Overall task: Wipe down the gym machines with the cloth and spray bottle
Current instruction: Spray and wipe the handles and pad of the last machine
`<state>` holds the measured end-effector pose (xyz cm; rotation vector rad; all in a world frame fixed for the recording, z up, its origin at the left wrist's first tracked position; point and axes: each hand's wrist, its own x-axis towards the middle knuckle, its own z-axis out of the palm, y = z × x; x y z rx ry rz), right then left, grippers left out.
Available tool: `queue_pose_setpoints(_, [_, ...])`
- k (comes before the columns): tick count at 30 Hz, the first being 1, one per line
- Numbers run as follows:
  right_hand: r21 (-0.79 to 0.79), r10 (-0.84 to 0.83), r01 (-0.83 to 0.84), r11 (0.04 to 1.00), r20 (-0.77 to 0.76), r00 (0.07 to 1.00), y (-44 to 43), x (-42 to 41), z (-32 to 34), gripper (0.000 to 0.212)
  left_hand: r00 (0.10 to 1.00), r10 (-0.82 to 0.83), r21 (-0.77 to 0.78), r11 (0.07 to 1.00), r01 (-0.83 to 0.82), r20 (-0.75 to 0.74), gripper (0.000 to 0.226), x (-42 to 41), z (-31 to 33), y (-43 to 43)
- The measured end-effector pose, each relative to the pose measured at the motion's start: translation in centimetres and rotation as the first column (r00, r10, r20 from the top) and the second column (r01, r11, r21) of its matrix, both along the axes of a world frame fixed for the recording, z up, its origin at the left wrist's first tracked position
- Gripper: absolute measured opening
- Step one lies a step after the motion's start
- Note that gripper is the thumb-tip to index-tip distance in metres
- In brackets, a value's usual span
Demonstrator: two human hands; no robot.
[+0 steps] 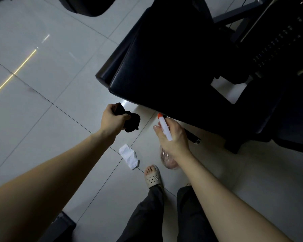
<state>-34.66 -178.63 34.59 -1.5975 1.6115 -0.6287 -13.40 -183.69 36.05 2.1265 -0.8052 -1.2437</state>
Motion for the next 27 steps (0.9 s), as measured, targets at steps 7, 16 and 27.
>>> queue_pose_setpoints(7, [-0.046, -0.098, 0.093, 0.995, -0.125, 0.987, 0.9, -1.7, 0.3, 0.024, 0.999, 0.008, -0.023, 1.000, -0.008, -0.035, 0.044, -1.0, 0.2, -0.6])
queue_pose_setpoints(16, [-0.149, -0.018, -0.004, 0.989, -0.145, 0.989, 0.2, -1.2, 0.7, 0.018, 0.998, -0.002, -0.014, 1.000, 0.001, -0.056, 0.045, -2.6, -1.7, -0.1])
queue_pose_setpoints(27, [-0.237, 0.184, -0.201, 0.951, -0.092, 0.979, -0.4, -0.2, -0.1, 0.027, 0.983, 0.181, -0.066, 0.981, -0.182, -0.027, 0.042, -2.4, -2.6, 3.0])
